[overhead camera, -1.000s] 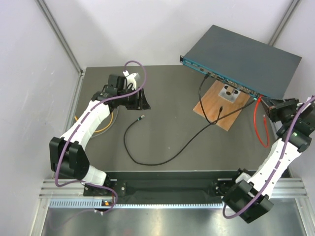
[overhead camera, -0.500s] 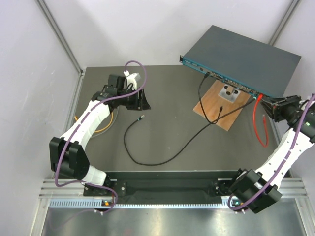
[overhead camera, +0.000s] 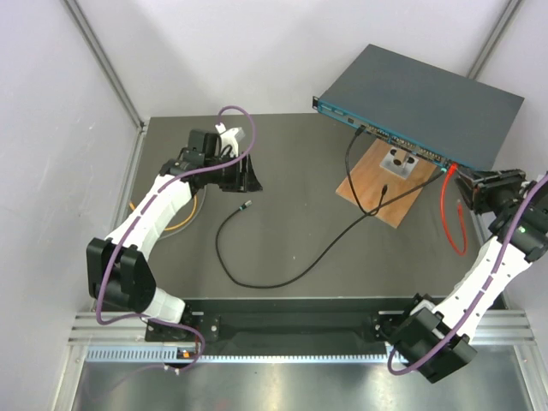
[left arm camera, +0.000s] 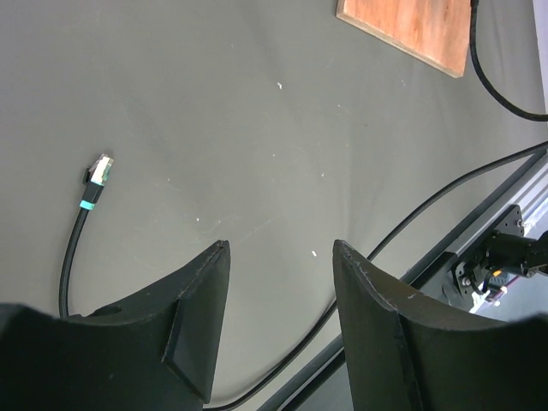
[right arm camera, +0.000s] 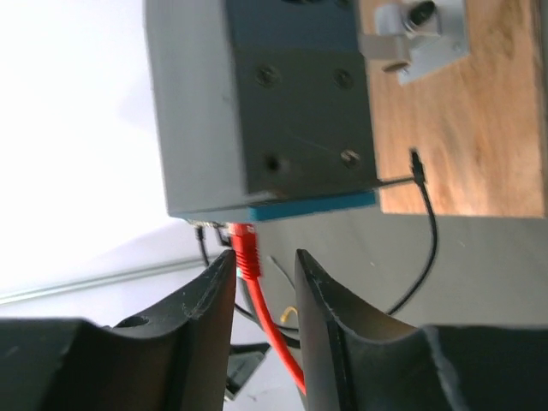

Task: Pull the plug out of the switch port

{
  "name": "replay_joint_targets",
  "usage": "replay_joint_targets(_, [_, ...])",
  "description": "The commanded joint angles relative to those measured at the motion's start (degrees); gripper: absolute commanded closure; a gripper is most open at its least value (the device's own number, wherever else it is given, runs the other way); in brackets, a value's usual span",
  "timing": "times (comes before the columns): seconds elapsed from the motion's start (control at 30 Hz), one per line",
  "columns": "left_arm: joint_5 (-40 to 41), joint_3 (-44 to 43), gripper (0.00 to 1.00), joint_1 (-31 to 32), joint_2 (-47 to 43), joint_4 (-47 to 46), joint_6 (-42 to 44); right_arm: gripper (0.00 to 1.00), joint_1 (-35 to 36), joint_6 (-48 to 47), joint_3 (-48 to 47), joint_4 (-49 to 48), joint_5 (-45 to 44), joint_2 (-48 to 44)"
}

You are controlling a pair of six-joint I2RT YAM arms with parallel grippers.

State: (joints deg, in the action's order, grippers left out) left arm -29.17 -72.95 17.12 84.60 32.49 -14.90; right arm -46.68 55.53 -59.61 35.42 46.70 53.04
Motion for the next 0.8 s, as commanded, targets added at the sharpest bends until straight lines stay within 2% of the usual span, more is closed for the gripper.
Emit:
replay_joint_targets(0.0, [-1.1,-0.7,0.44,-0.3,0.3,-2.3,1.3,0.67,-0.3,5.1,0.7,-10.1,-0.7,-1.6])
replay_joint_targets(0.17, [-1.1,-1.2,0.44,-0.4,0.7,-2.1,1.4,0.61,-0.1,4.5,0.4,-9.3,-0.5,0.5])
replay_joint_targets(0.3, [-1.3,-1.1,0.44,-0.4,0.9,-2.2,1.4,0.61,0.9,4.8,0.5,-10.1,-0.5,1.5])
replay_joint_targets(0.57, [-1.7,-1.0,0.44,-0.5,1.2,-2.3,1.1,0.64,4.7,5.9,-0.1,-12.7,-2.2,3.7])
replay_joint_targets(0.77, [-1.6,-0.7,0.44,-0.7,0.8,-2.1,1.4,0.73,5.0,6.9,2.0,-14.4,-3.5,3.2])
